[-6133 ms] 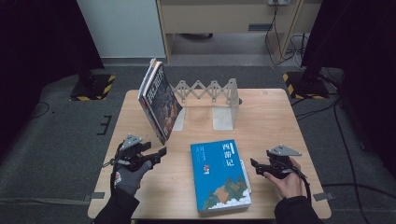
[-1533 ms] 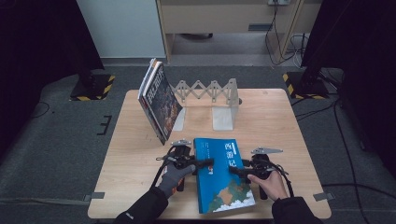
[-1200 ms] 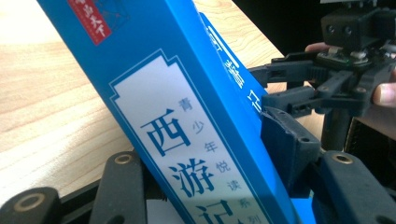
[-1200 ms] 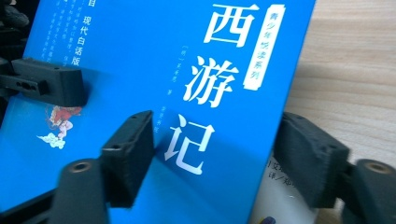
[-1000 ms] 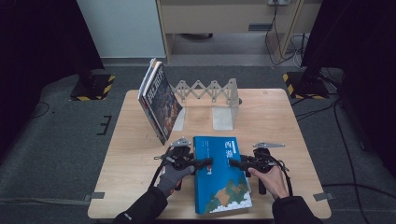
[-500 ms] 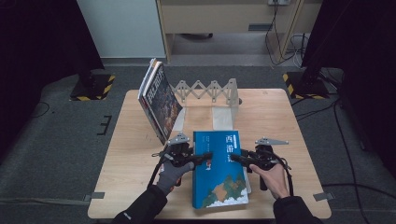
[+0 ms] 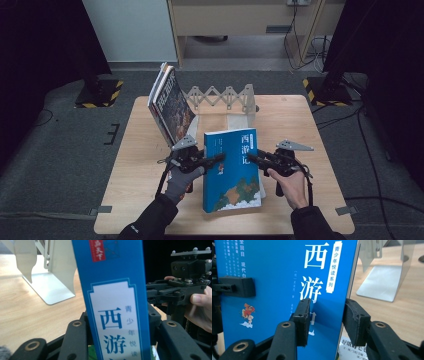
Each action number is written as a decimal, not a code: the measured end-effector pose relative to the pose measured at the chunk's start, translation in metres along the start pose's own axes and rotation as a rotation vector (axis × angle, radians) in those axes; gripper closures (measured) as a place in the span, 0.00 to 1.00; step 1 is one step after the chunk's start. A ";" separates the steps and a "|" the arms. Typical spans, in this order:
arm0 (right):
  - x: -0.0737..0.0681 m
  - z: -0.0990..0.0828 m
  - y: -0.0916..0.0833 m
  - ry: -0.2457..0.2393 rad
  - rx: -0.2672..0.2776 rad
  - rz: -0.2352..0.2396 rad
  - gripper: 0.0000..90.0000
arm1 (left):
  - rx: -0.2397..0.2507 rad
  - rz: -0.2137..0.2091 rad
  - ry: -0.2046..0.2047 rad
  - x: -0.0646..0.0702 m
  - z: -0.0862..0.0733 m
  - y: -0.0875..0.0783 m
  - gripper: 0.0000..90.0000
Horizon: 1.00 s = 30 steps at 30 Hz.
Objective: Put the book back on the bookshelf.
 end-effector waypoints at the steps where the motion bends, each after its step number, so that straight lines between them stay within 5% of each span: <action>1: 0.000 0.002 0.000 -0.007 0.002 -0.001 0.65 | 0.005 0.002 0.006 0.001 0.002 0.000 0.65; 19: -0.005 0.025 -0.016 -0.029 0.120 0.012 0.73 | 0.081 -0.038 0.048 0.008 0.027 -0.001 0.67; 30: -0.011 0.008 -0.021 -0.093 0.097 0.021 0.75 | 0.035 -0.052 0.067 0.011 0.004 -0.012 0.67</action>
Point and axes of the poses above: each handheld gripper's, and its own axes: y roughly forward along the jaws, z roughly out of its top, x roughly to its right, the point moved 3 cm from there along y, roughly forward along the jaws, and after that the axes turned 9 degrees about y, right-handed, at the moved point
